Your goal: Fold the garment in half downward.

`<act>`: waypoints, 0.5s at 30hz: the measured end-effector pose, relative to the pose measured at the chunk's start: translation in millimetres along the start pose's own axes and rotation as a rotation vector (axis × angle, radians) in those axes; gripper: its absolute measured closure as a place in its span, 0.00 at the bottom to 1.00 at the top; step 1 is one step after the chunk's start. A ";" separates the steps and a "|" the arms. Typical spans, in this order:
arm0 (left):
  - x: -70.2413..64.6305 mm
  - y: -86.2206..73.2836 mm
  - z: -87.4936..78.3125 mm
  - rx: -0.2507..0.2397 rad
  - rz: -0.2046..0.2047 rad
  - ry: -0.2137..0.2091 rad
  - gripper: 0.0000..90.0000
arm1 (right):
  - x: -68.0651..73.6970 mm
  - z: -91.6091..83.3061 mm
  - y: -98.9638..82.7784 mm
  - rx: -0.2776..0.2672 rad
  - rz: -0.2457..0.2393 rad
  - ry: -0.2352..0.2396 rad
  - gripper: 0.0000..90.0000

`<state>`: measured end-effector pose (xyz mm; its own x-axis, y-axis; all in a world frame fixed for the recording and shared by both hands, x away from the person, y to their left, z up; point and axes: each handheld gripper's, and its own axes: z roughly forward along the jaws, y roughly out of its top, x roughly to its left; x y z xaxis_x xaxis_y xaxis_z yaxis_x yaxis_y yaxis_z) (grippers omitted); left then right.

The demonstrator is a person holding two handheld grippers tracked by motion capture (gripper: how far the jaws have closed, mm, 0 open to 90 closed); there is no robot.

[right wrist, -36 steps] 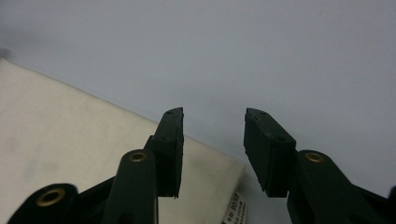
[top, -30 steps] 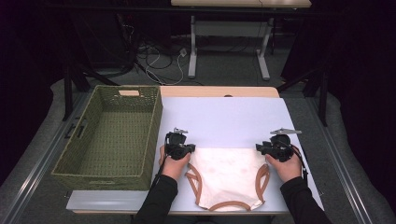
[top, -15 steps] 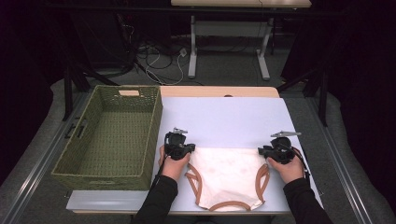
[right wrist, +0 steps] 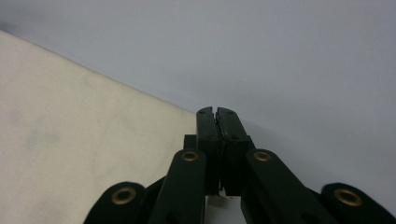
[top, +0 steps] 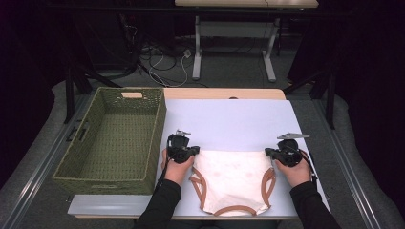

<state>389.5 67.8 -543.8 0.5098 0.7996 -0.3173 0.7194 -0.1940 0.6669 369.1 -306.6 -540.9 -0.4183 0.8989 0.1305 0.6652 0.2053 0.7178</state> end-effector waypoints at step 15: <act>-5.8 14.0 -15.1 -0.050 0.016 0.007 0.98 | 6.6 -17.0 17.9 -0.076 -0.008 0.042 0.99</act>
<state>389.5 69.1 -522.5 0.5177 0.8007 -0.3014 0.6866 -0.1786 0.7047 367.7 -303.6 -515.6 -0.4503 0.8799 0.1519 0.6138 0.1814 0.7684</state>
